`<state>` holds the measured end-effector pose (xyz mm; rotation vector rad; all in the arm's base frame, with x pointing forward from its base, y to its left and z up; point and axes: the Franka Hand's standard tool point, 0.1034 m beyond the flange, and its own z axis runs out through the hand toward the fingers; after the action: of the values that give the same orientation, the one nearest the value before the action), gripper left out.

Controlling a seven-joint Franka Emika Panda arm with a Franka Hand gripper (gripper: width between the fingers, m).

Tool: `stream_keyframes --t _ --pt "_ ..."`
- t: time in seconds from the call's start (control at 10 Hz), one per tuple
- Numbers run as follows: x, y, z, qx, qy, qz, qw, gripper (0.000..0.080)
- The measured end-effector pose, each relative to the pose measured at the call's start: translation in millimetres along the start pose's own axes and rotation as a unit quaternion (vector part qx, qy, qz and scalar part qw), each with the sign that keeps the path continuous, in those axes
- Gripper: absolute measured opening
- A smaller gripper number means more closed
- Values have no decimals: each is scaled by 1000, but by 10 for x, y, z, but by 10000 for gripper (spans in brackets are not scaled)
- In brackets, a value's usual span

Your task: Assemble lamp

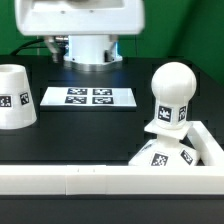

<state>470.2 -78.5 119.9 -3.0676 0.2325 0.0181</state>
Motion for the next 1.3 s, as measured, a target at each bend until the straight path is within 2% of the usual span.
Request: stream_keyframes --t 0.1,0.3,0.6,0.9,1.3 --pt "19 160 -19 -1 3 3 1000 699" --pt "14 106 -6 -1 1 2 1000 699" --pt "-51 132 20 -1 -4 -5 1000 699" --pt "-125 419 27 -1 -6 -34 999 699" --pt "-152 578 171 -7 -13 -54 998 699"
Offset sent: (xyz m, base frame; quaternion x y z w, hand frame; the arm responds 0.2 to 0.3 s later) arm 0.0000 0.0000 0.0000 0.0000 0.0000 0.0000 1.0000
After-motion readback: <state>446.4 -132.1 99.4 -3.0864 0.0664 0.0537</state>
